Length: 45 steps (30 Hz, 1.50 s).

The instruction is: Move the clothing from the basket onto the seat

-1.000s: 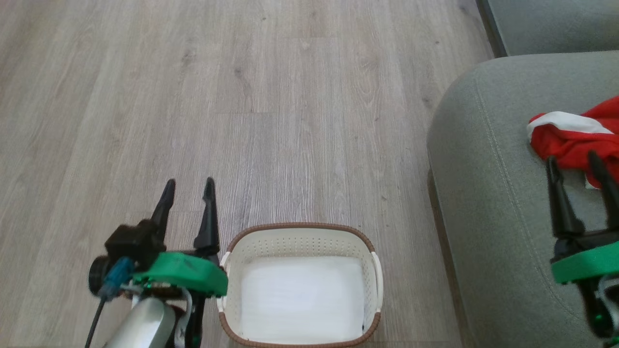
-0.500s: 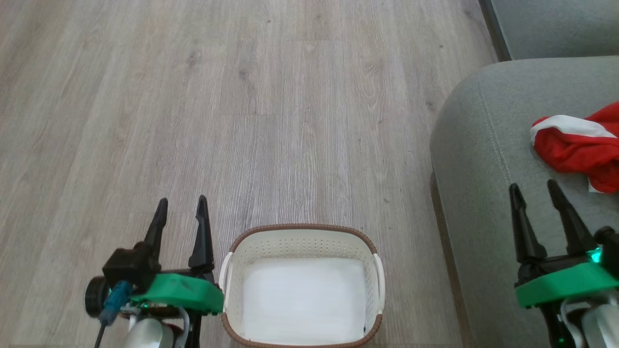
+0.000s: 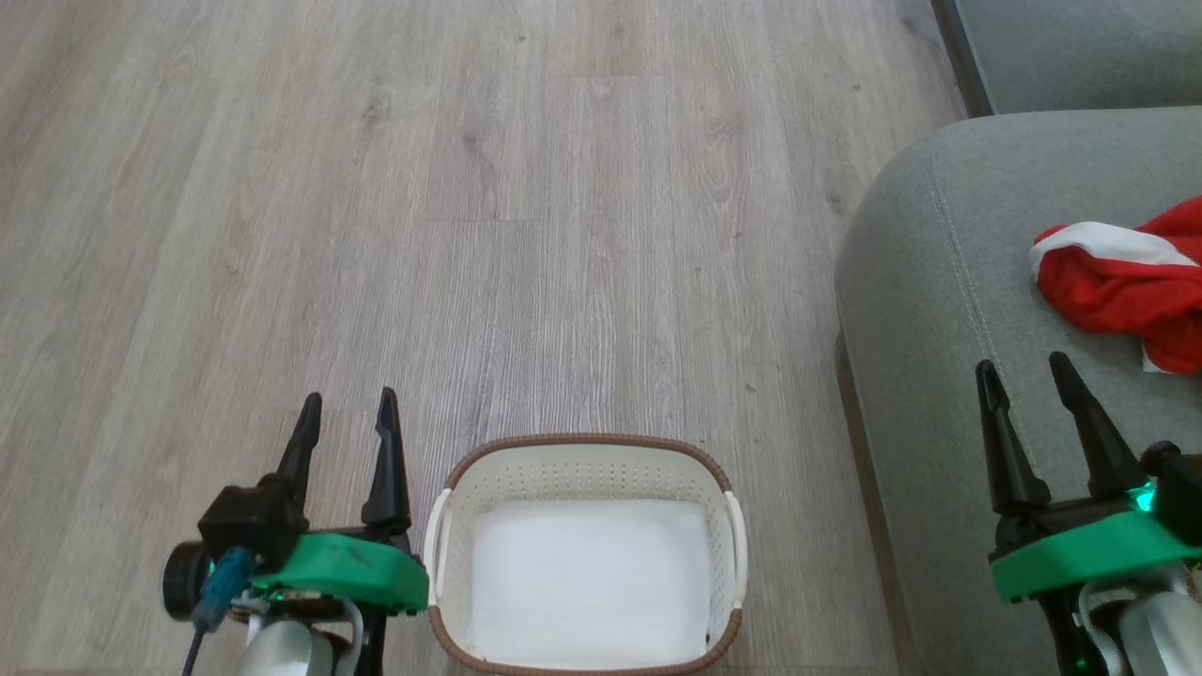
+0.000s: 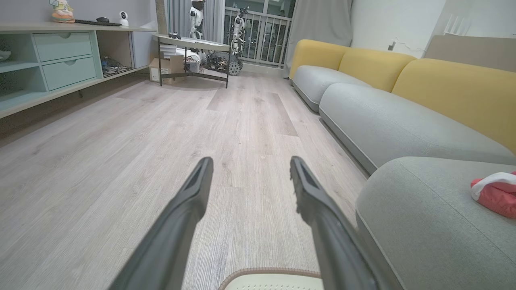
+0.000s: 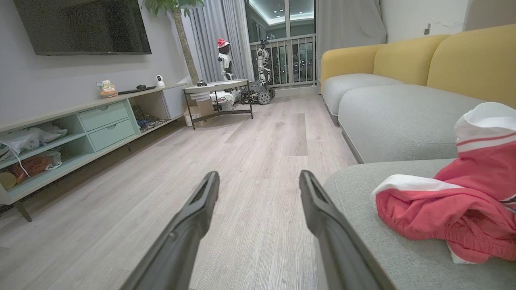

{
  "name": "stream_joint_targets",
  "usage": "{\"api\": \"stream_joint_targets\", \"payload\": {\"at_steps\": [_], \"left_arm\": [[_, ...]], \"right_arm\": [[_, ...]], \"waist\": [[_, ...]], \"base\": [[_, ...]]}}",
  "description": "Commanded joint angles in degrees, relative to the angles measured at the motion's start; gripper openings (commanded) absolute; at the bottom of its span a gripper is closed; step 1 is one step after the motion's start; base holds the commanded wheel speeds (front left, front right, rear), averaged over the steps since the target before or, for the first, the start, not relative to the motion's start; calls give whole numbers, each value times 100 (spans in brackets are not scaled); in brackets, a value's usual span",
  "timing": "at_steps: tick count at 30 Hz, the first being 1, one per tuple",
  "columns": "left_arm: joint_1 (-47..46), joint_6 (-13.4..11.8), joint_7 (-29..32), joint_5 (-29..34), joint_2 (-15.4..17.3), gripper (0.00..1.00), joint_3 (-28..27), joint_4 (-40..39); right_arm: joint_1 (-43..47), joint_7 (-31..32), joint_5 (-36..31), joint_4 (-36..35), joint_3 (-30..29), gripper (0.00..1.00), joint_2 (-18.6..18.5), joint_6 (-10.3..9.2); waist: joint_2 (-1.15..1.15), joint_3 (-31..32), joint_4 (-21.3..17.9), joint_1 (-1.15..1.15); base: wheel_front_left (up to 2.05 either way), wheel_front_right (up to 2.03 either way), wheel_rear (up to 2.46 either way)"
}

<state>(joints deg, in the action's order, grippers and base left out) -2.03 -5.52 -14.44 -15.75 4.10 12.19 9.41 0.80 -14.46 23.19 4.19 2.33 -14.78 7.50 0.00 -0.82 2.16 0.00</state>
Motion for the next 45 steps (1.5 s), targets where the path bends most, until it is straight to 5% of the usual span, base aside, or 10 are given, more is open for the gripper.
{"api": "stream_joint_targets", "payload": {"at_steps": [1,10,11,45], "left_arm": [[-180,42,-55,71,-29,100,-236,-155],[-187,153,-55,110,-96,100,-330,-79],[1,151,0,52,-88,0,-139,90],[-38,425,494,-1847,-66,0,-503,388]], "right_arm": [[-177,-53,-24,-159,127,100,-69,-1],[-213,-53,25,-126,193,100,-60,-1],[-10,1,7,37,99,0,10,0],[-121,481,1703,461,-44,0,300,0]], "waist": [[0,-8,-13,0],[0,-34,-56,0],[0,-35,-58,0],[0,-11,-97,0]], "base": [[0,0,0],[0,0,0],[0,0,0],[0,0,0]]}}
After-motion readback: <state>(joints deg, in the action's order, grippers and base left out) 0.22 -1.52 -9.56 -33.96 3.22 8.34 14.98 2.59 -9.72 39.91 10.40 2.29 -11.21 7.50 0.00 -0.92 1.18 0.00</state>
